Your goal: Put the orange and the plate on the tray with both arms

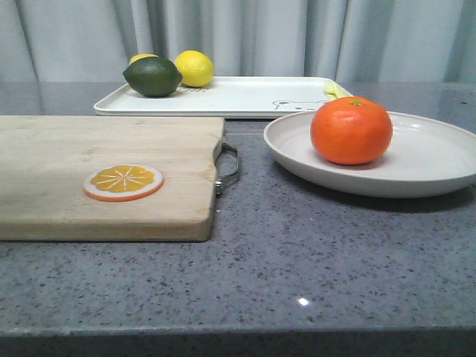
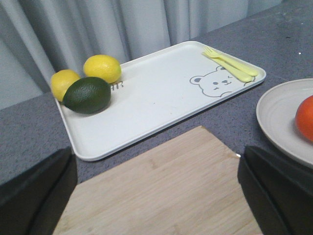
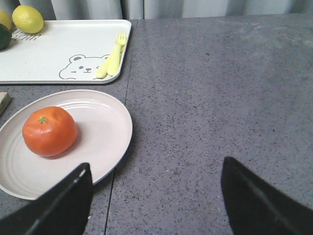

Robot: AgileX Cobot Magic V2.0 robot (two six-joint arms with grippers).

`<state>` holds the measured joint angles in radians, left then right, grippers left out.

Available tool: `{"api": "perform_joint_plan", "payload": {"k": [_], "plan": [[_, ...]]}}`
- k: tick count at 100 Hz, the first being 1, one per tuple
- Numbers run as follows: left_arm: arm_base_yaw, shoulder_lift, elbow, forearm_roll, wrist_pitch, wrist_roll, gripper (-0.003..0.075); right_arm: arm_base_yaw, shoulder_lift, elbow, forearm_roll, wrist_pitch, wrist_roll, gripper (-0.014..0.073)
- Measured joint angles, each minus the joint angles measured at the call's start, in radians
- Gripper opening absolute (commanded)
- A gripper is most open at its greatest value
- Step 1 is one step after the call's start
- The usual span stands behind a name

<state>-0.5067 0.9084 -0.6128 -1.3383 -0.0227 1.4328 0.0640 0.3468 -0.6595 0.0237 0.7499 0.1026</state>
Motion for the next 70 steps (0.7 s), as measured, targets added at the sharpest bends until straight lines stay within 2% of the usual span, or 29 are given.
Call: {"api": "perform_joint_plan", "payload": {"k": [26, 51, 70], "plan": [[0.009, -0.18, 0.166, -0.01, -0.028, 0.0, 0.0643, 0.0, 0.0, 0.0, 0.0, 0.006, 0.0, 0.0551], [0.009, -0.205, 0.186, -0.01, -0.028, 0.0, 0.0643, 0.0, 0.029, 0.0, 0.052, -0.043, 0.0, 0.0551], [0.009, -0.205, 0.186, -0.01, -0.03, 0.0, 0.0643, 0.0, 0.183, 0.002, 0.091, -0.101, 0.0, 0.0551]]}}
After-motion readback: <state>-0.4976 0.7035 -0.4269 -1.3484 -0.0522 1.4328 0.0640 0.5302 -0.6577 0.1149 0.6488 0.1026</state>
